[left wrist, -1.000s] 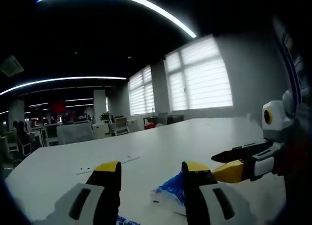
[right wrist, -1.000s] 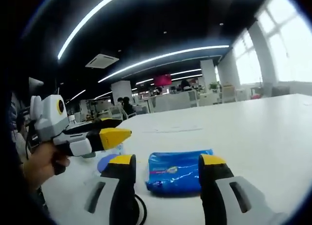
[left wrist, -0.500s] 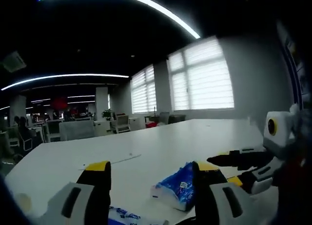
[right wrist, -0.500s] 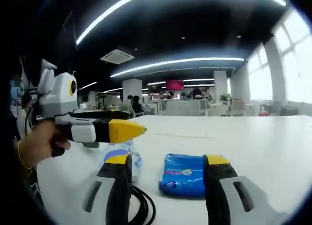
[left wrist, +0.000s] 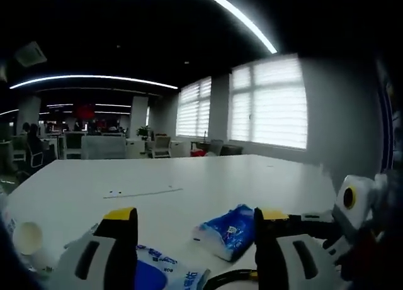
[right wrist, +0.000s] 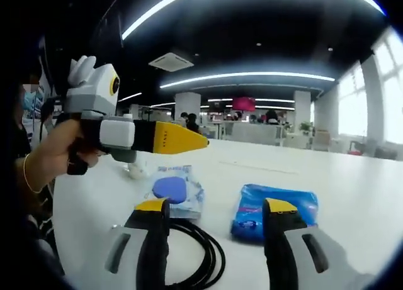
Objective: Arrange the tabletop items into an orderly group along one side of the table until the central work area is clear of visible clutter.
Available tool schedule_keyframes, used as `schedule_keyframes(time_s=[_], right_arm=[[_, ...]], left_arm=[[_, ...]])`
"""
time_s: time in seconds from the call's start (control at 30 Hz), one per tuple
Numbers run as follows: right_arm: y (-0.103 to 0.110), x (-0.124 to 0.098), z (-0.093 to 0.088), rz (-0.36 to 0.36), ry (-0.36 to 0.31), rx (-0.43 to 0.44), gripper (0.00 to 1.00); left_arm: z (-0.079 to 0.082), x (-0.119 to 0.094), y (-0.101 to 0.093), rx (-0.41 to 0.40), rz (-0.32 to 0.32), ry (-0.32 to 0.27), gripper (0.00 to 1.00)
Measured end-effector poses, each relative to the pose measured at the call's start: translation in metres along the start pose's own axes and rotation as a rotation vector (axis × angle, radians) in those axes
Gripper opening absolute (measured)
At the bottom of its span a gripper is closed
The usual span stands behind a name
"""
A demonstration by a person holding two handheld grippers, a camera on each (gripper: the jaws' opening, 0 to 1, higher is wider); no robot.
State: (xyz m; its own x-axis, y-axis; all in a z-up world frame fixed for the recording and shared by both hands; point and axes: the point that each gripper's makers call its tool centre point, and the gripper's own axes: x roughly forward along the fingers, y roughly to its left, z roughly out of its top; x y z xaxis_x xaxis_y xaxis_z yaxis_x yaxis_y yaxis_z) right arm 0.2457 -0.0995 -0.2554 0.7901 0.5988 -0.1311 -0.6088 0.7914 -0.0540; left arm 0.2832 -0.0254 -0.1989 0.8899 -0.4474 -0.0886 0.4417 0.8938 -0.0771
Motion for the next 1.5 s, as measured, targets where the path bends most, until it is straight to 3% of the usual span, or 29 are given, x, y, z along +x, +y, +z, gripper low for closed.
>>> schedule_keyframes(time_s=[0.3, 0.77, 1.23, 1.4, 1.43, 1.5], right_arm=[[0.024, 0.002, -0.003, 0.060, 0.004, -0.034, 0.64], [0.049, 0.009, -0.015, 0.127, 0.052, 0.018, 0.64], [0.059, 0.013, -0.025, 0.135, 0.100, 0.099, 0.63], [0.061, 0.014, -0.027, 0.136, 0.106, 0.113, 0.62], [0.061, 0.015, -0.028, 0.135, 0.108, 0.113, 0.62], [0.060, 0.016, -0.029, 0.130, 0.118, 0.113, 0.62]], left_arm=[[-0.004, -0.014, 0.016, -0.054, 0.036, -0.005, 0.81], [-0.007, -0.039, 0.030, -0.146, 0.076, -0.010, 0.85], [-0.028, -0.055, 0.053, -0.318, 0.126, 0.011, 0.88], [-0.030, -0.059, 0.061, -0.371, 0.143, -0.011, 0.89], [-0.026, -0.059, 0.062, -0.398, 0.138, -0.049, 0.91], [-0.031, -0.060, 0.066, -0.410, 0.151, -0.034, 0.91]])
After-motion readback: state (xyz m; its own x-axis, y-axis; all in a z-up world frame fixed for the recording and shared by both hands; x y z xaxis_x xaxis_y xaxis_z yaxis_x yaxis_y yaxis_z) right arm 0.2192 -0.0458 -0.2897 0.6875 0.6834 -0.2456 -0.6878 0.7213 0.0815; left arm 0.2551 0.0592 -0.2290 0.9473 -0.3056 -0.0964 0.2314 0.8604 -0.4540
